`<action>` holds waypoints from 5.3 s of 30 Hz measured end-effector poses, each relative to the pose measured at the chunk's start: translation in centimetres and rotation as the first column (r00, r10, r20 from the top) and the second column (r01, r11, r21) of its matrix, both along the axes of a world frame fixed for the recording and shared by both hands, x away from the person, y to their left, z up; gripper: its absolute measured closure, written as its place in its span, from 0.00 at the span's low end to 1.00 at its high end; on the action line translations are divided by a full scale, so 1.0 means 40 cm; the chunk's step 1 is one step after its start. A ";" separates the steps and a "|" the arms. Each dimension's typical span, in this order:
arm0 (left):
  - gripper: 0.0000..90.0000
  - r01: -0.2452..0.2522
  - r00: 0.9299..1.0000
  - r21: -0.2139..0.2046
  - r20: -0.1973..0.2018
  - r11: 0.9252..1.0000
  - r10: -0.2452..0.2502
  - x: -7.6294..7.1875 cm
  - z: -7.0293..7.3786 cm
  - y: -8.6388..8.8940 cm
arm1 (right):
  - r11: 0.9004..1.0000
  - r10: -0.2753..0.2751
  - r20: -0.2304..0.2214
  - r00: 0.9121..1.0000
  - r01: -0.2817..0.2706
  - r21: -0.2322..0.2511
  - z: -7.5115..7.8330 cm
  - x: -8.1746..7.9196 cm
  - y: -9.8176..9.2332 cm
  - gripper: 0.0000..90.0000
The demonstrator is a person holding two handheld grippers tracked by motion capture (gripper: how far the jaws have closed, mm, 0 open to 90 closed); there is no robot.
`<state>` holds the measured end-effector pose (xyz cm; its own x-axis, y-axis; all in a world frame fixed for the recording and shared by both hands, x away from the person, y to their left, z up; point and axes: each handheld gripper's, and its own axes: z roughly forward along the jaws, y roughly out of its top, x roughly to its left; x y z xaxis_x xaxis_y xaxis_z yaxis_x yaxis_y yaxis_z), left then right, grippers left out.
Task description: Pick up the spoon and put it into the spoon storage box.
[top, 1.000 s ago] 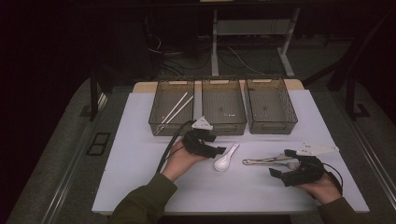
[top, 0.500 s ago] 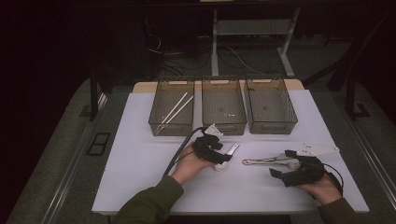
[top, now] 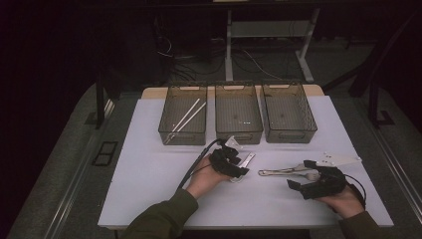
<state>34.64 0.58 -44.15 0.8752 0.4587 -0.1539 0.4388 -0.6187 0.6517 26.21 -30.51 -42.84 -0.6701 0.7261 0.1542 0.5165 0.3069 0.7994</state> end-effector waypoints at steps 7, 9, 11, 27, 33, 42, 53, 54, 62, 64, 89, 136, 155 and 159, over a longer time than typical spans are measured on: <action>0.59 0.019 1.000 0.021 0.016 1.000 -0.019 -0.006 -0.001 -0.009 | 1.000 -0.001 -0.001 1.000 0.001 0.001 0.001 -0.001 0.000 0.01; 0.60 0.021 1.000 0.025 0.023 0.999 -0.021 -0.007 -0.002 -0.012 | 1.000 -0.002 -0.001 1.000 0.002 0.001 0.001 -0.001 -0.001 0.01; 0.61 0.020 0.999 0.029 0.026 0.999 -0.021 -0.009 -0.002 -0.015 | 1.000 -0.002 0.000 1.000 0.002 0.001 0.001 -0.001 -0.001 0.01; 0.75 0.022 0.996 0.094 0.083 0.995 -0.030 -0.022 0.003 -0.035 | 1.000 -0.004 -0.002 1.000 0.004 0.001 0.001 -0.001 0.000 0.01; 0.79 0.023 0.997 0.094 0.068 0.995 -0.030 -0.019 0.004 -0.036 | 1.000 -0.005 -0.003 1.000 0.005 0.001 0.001 0.000 -0.001 0.01; 0.85 0.039 0.998 0.092 0.055 0.995 -0.045 -0.018 0.007 -0.044 | 1.000 -0.005 -0.003 1.000 0.005 0.000 0.001 -0.001 -0.001 0.01; 0.88 0.050 0.998 0.083 0.023 0.995 -0.052 -0.013 0.011 -0.042 | 1.000 -0.007 -0.005 1.000 0.007 0.000 0.002 -0.002 -0.005 0.01; 0.88 0.057 0.998 0.086 0.026 0.995 -0.059 -0.014 0.012 -0.042 | 1.000 -0.006 -0.004 1.000 0.006 0.000 0.002 -0.003 -0.005 0.01; 0.88 0.054 0.998 0.072 0.022 0.996 -0.056 -0.019 0.024 -0.035 | 1.000 -0.007 -0.003 1.000 0.007 0.000 0.002 -0.003 -0.006 0.01; 0.88 0.051 0.998 0.057 0.020 0.997 -0.053 -0.017 0.028 -0.029 | 1.000 -0.007 -0.002 1.000 0.007 -0.001 0.002 -0.003 -0.006 0.01; 0.89 0.119 0.991 -0.036 0.073 0.992 -0.116 -0.004 0.116 0.077 | 1.000 0.031 0.049 0.998 -0.031 -0.007 -0.016 -0.006 0.020 0.01; 0.89 0.141 0.976 -0.016 0.172 0.990 -0.136 0.185 0.293 0.047 | 1.000 0.008 0.048 0.999 -0.008 0.004 -0.016 -0.008 0.010 0.01; 0.89 0.001 0.990 0.011 0.138 1.000 -0.003 0.318 0.248 0.028 | 1.000 0.003 0.049 0.999 -0.003 0.009 -0.017 -0.008 0.006 0.01; 0.89 -0.021 0.993 0.038 0.115 0.999 0.017 0.336 0.215 0.020 | 1.000 0.002 0.051 0.999 -0.002 0.009 -0.016 -0.009 0.004 0.01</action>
<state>48.06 1.37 -35.57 0.8772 0.4789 -0.0345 0.3742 -0.6369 0.6740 25.83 -30.33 -43.49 -0.6787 0.7235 0.1259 0.4743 0.3009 0.8274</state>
